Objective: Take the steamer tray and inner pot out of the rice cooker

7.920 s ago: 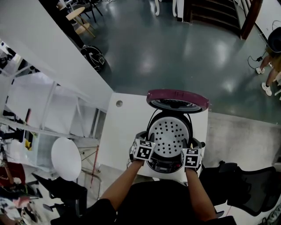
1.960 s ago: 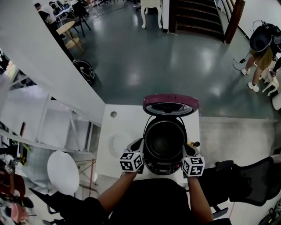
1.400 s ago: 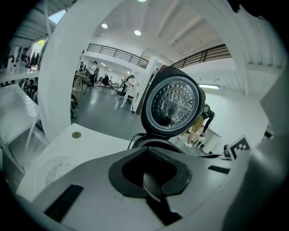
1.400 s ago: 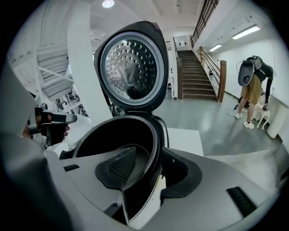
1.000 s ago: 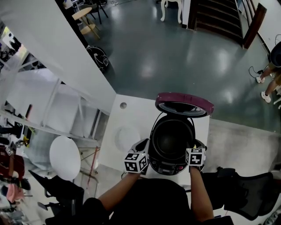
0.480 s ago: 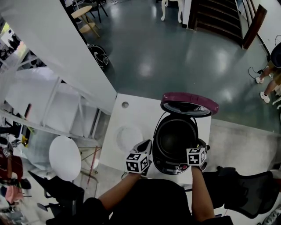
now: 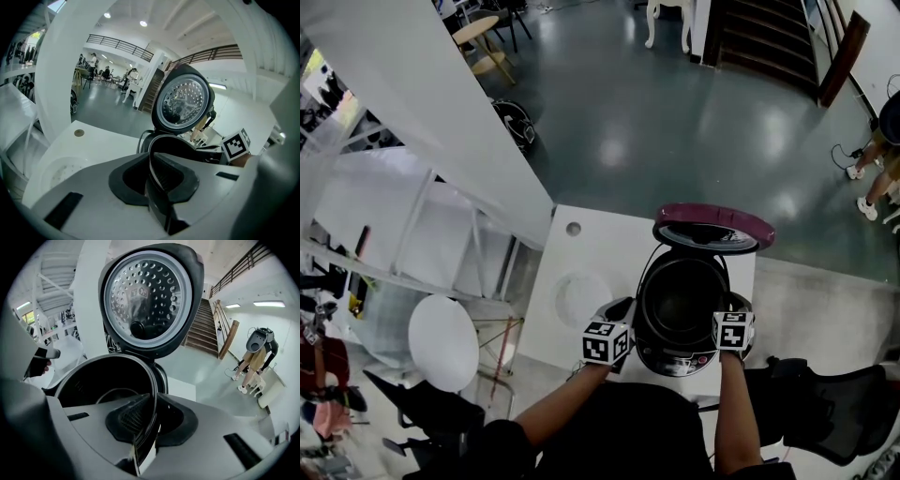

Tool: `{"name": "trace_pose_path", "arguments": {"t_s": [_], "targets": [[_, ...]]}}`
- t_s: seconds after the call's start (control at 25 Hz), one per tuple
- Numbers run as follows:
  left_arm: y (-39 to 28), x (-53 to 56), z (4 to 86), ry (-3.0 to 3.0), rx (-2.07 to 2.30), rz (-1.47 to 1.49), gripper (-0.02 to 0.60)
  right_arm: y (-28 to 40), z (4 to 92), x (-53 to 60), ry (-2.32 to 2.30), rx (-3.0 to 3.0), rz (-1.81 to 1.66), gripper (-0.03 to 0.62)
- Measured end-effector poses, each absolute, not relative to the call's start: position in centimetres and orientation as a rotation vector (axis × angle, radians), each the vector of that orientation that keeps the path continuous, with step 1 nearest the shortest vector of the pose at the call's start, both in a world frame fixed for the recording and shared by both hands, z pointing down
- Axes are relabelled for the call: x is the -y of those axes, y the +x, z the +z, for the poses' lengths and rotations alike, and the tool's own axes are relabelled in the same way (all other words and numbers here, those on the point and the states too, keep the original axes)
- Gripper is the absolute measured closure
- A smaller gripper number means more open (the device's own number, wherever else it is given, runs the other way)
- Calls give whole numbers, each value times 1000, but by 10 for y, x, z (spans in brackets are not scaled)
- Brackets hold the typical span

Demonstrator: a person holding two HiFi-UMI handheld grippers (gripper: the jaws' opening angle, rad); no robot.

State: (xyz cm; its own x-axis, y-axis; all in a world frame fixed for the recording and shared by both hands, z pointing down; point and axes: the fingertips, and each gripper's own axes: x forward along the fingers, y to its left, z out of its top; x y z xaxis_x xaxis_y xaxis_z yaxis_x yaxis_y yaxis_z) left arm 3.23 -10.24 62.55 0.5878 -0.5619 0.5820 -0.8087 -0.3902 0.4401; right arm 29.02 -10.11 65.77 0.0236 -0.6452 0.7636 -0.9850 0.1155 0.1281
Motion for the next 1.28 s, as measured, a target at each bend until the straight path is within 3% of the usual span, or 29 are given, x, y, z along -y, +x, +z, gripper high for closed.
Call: {"name": "trace_pose_path", "arguments": {"t_s": [0.16,0.28,0.36,0.6,0.72,1.0,1.28], "targets": [[44,107,636,2124,1046,518,567,291,657,100,1637,1725,673,562],[53,113,650,2133,1007,608,444,292,657,100,1653,1745,706,563],[56,117,661,2135,999,687,403,291,658,101,1652,1759,713,563],[64,126,685,2083,985,834,362,290,656,99,1653,1789,740,563],[64,132,692,2066,1009,895,373,288,657,100,1654,1818,764,563],[63,133,690,2051,1071,924,464,287,661,100,1664,1871,816,565],[65,134,685,2036,1131,928,486,290,656,100,1672,1898,845,568]]}}
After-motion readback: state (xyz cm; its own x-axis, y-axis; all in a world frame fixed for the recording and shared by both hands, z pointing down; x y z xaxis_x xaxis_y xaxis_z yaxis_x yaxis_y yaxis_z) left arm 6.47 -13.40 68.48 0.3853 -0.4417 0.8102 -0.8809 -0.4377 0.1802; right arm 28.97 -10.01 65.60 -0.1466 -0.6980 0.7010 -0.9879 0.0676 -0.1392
